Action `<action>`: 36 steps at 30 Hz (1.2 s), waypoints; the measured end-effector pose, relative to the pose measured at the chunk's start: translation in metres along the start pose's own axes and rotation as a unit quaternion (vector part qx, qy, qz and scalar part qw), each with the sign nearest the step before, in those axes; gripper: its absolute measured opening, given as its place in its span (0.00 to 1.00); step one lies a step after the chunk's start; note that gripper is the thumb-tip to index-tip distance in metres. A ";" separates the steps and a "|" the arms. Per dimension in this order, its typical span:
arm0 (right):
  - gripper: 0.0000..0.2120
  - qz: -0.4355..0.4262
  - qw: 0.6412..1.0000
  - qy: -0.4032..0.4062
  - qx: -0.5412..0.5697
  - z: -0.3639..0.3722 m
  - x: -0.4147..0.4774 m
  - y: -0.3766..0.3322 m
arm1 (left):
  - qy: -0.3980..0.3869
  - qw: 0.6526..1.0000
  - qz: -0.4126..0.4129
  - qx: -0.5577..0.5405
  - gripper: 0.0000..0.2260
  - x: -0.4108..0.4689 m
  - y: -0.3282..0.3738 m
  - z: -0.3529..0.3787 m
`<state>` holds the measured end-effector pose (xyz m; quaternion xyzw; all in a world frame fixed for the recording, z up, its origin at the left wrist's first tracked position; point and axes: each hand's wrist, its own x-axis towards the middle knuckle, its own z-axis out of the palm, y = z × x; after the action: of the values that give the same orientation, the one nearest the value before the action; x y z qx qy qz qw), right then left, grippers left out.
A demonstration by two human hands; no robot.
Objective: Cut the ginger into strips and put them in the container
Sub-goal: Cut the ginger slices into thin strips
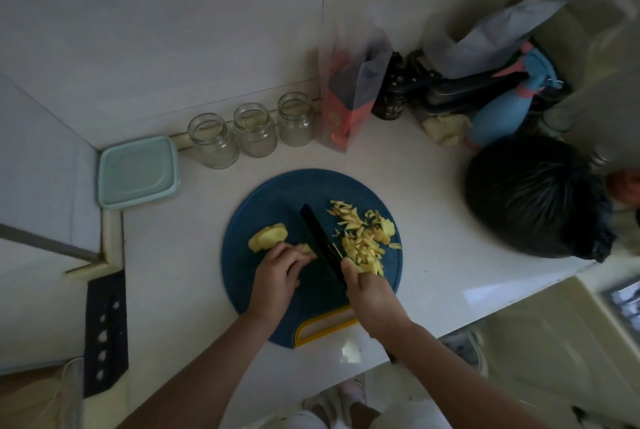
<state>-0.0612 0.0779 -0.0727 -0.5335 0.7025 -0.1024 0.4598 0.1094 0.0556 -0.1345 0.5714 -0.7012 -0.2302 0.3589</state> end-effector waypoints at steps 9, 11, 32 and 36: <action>0.28 -0.036 0.998 -0.039 -0.038 -0.010 -0.002 -0.009 | -0.014 1.000 -0.012 0.004 0.04 0.005 0.006 -0.005; 0.28 -0.040 0.997 -0.042 -0.045 -0.010 -0.002 -0.009 | -0.016 1.000 -0.008 0.004 0.04 0.006 0.007 -0.007; 0.26 0.017 0.995 -0.083 -0.047 0.004 0.015 -0.023 | -0.005 1.000 0.003 -0.009 0.06 0.004 -0.006 -0.004; 0.24 -0.008 0.997 -0.046 -0.057 0.019 0.022 -0.032 | -0.013 1.000 -0.001 -0.003 0.06 0.004 -0.007 -0.004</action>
<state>-0.0258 0.0527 -0.0753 -0.5686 0.6812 -0.0412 0.4593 0.1166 0.0508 -0.1358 0.5678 -0.7048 -0.2398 0.3513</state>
